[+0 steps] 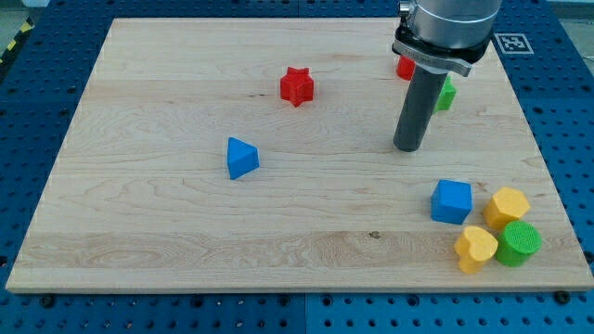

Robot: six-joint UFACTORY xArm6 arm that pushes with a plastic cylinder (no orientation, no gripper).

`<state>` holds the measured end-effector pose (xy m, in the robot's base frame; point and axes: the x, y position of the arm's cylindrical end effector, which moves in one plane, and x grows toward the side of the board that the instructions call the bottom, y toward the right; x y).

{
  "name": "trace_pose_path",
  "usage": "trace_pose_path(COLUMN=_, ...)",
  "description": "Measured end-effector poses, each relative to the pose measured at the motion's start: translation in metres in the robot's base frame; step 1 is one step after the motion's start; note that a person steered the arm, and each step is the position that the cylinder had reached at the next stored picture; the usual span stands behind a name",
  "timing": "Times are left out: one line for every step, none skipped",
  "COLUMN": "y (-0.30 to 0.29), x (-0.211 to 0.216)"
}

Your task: Push the green star vertically to the cube

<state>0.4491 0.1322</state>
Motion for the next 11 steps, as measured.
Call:
trace_pose_path(y=0.0, x=-0.014)
trace_pose_path(y=0.0, x=-0.037)
trace_pose_path(y=0.0, x=-0.063)
trace_pose_path(y=0.001, x=-0.089)
trace_pose_path(y=0.017, x=-0.118)
trace_pose_path(y=0.058, x=-0.115)
trace_pose_path(y=0.058, x=-0.115)
trace_pose_path(y=0.058, x=-0.116)
trace_pose_path(y=0.063, x=-0.132)
trace_pose_path(y=0.078, x=-0.127)
trace_pose_path(y=0.093, x=-0.116)
